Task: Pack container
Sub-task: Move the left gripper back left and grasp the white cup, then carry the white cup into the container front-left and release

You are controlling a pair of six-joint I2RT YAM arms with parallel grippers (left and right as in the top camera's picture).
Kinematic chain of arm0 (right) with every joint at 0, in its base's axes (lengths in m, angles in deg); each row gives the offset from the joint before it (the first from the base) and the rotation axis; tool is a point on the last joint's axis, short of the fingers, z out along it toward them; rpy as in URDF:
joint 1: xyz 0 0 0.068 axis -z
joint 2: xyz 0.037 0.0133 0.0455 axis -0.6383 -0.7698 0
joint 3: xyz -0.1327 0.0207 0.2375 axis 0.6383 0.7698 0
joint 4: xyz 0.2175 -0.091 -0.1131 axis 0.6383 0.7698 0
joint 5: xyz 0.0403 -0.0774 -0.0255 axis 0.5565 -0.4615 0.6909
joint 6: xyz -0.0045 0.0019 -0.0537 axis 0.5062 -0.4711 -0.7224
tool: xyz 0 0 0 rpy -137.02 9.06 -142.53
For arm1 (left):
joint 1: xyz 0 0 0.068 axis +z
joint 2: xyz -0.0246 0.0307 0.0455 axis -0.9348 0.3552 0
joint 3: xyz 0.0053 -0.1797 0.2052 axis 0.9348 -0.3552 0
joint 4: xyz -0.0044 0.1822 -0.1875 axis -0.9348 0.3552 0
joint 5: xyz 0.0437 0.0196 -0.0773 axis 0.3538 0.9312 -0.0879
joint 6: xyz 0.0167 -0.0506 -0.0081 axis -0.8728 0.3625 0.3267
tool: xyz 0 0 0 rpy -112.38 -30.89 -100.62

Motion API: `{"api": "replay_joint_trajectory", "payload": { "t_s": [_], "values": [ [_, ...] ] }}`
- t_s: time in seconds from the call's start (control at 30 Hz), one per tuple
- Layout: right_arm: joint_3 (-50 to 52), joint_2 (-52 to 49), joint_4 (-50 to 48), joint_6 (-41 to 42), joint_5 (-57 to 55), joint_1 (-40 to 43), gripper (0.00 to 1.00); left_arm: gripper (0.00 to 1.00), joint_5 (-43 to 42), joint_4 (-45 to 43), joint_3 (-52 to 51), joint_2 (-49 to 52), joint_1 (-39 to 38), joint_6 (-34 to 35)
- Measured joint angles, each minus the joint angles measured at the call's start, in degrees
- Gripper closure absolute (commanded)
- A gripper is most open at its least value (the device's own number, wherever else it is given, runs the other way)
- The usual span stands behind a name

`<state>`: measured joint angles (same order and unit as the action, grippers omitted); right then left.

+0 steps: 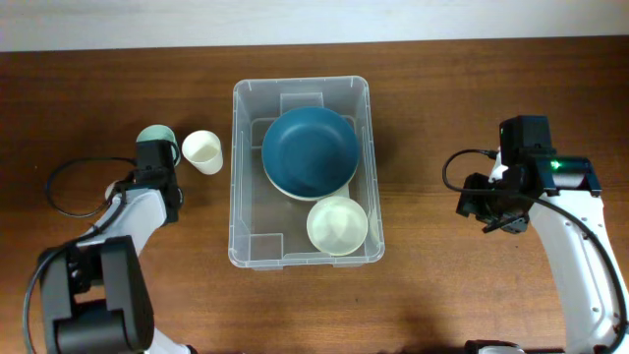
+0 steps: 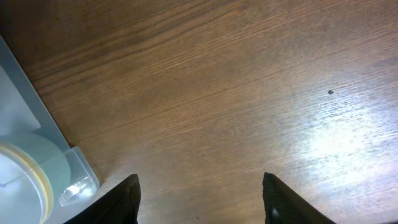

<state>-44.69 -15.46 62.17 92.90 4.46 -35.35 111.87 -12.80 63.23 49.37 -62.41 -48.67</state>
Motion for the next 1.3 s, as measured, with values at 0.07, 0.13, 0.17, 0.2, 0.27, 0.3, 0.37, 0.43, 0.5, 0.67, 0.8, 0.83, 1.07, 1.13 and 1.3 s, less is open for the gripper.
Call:
{"api": "replay_joint_trajectory", "payload": {
  "t_s": [0.07, 0.13, 0.17, 0.2, 0.27, 0.3, 0.37, 0.43, 0.5, 0.67, 0.8, 0.83, 1.07, 1.13, 1.3],
  "values": [
    [0.0, 0.0, 0.0, 0.0, 0.0, 0.0, 0.41, 0.69, 1.6, -1.9, 0.0, 0.1, 0.0, -0.2],
    [0.0, 0.0, 0.0, -0.1, 0.0, 0.0, 0.41, 0.73, 2.8, -2.9, 0.0, 0.1, 0.1, -0.4],
    [0.0, 0.0, 0.0, -0.1, 0.0, 0.0, 0.41, 0.77, 3.1, -3.0, 0.0, 0.1, 0.2, -0.4],
    [0.0, 0.0, 0.0, -0.1, 0.0, 0.0, 0.41, 0.82, 3.5, -3.0, 0.0, 0.1, 0.3, -0.3],
    [0.0, 0.0, 0.0, -0.2, 0.0, 0.0, 0.41, 0.88, 4.0, -3.0, 0.0, 0.1, 0.6, -0.5],
    [0.0, 0.0, 0.0, -0.2, 0.0, 0.0, 0.41, 0.94, 4.6, -3.1, 0.0, 0.1, 0.7, -0.4],
    [0.0, 0.0, 0.0, -0.2, 0.0, 0.0, 0.41, 0.99, 6.5, -3.5, 0.0, 0.1, 1.0, -0.2],
    [0.0, 0.0, 0.0, -0.2, 0.0, 0.0, 0.41, 1.0, 7.3, -3.9, 0.5, -0.1, 1.1, -0.2],
    [0.0, 0.0, 0.0, -0.3, 0.0, 0.0, 0.41, 1.0, 7.5, -3.9, 0.7, -0.1, 1.0, 0.0],
    [0.0, 0.0, 0.0, -0.2, 0.0, 0.0, 0.41, 1.0, 7.5, -3.9, 0.7, -0.1, 1.0, 0.1],
    [0.0, 0.0, 0.0, -0.3, 0.0, 0.0, 0.41, 0.99, 7.5, -2.4, 0.8, -0.7, 1.0, 1.8],
    [0.0, 0.0, 0.0, -0.3, -0.2, 0.0, 0.41, 1.0, 7.4, -0.9, 1.0, -1.3, 1.0, 2.6],
    [0.0, 0.0, 0.0, -0.3, -0.7, 0.0, 0.41, 1.0, 5.1, 14.8, 5.5, -12.1, 0.9, 11.4],
    [0.0, 0.0, 0.0, -0.3, -0.7, 0.0, 0.41, 1.0, 3.3, 19.8, 7.8, -16.3, 0.1, 13.4],
    [0.0, 0.0, 0.0, -0.3, -0.7, 0.0, 0.41, 1.0, -6.8, 32.6, 16.7, -24.9, -6.3, 17.3]
  ]
}}
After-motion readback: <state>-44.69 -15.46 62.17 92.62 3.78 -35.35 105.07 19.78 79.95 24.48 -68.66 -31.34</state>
